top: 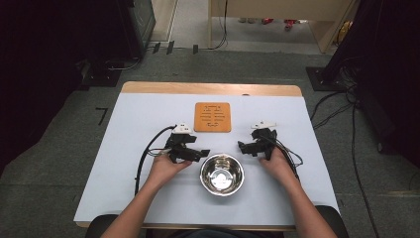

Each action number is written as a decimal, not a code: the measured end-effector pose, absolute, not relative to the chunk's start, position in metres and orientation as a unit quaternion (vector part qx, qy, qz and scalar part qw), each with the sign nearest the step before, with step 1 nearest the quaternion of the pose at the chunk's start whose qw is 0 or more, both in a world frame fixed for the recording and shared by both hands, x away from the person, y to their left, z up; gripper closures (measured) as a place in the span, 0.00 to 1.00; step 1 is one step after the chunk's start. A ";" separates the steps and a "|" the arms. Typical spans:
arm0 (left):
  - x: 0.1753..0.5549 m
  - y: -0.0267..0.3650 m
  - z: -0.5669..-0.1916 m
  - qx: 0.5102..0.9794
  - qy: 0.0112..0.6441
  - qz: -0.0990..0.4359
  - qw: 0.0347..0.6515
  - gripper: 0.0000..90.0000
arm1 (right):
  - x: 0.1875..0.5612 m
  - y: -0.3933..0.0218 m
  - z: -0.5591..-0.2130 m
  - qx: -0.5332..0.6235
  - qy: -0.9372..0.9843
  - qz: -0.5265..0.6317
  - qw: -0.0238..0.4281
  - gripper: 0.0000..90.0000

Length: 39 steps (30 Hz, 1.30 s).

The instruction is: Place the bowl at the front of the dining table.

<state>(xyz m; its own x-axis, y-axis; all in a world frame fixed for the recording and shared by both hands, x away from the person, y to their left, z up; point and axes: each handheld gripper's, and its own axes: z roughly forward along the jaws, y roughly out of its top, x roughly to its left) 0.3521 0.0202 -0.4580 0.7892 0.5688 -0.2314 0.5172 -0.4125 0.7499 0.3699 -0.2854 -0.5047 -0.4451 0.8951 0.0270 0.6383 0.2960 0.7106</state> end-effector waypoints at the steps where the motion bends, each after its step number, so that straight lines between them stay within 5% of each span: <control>1: 0.352 0.020 -0.458 0.840 0.322 0.030 0.435 0.21 | 0.370 -0.285 -0.505 0.491 0.782 0.334 0.192 0.00; 39: 0.343 -0.001 -0.467 0.859 0.290 0.012 0.422 0.31 | 0.370 -0.285 -0.505 0.490 0.782 0.334 0.192 0.00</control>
